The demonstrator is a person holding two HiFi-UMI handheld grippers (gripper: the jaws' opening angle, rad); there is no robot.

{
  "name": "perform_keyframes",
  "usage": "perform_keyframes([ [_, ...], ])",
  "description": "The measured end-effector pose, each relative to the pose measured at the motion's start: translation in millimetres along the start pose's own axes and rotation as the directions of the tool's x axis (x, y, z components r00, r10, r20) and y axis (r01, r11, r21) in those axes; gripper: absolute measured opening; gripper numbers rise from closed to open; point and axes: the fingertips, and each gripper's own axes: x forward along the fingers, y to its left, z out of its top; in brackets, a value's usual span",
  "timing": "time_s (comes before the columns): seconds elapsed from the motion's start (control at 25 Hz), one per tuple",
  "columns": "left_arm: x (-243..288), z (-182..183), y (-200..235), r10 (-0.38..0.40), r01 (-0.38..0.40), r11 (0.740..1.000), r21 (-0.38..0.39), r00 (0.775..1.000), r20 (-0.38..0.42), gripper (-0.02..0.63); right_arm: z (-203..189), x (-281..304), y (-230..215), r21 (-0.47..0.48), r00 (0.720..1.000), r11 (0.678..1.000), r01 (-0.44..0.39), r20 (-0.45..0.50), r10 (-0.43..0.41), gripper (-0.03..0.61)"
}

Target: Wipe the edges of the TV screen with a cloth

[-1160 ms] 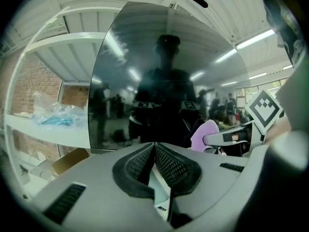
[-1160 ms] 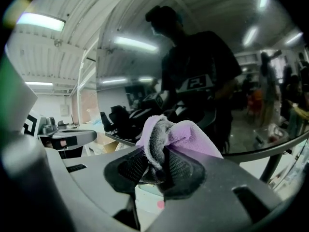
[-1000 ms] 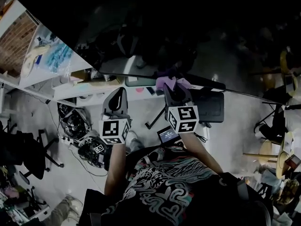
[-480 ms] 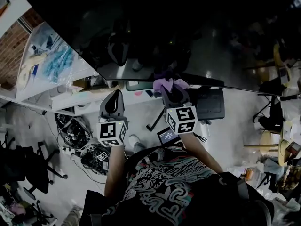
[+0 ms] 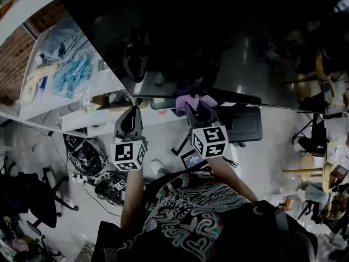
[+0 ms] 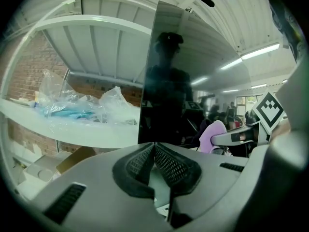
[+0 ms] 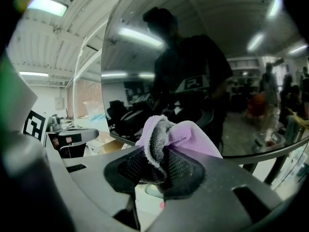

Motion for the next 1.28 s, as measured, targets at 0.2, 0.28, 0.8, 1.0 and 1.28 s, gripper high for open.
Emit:
perform_keyframes([
  [0.2, -5.5, 1.0, 14.0, -0.004, 0.004, 1.0, 0.005, 1.0, -0.002, 0.018, 1.3, 7.4, 14.9, 0.005, 1.0, 1.0, 0.0, 0.001, 0.0, 0.121],
  [0.28, -6.6, 2.1, 18.7, -0.01, 0.01, 1.0, 0.007, 1.0, 0.0, 0.018, 2.3, 10.8, 21.3, 0.006, 1.0, 1.0, 0.0, 0.004, 0.0, 0.121],
  [0.8, -20.3, -0.7, 61.2, -0.023, 0.023, 1.0, 0.015, 1.0, 0.001, 0.018, 5.6, 34.7, 64.5, -0.01, 1.0, 1.0, 0.003, 0.022, -0.003, 0.121],
  [1.0, -31.6, -2.4, 85.1, -0.008, 0.008, 1.0, 0.01, 1.0, -0.002, 0.018, 8.1, 44.6, 83.5, -0.025, 1.0, 1.0, 0.0, 0.024, 0.001, 0.121],
  [1.28, -40.2, -2.1, 97.6, -0.003, 0.003, 1.0, 0.011, 1.0, 0.003, 0.018, 10.6, 56.3, 102.5, -0.036, 0.999, 0.999, -0.018, 0.031, 0.019, 0.121],
])
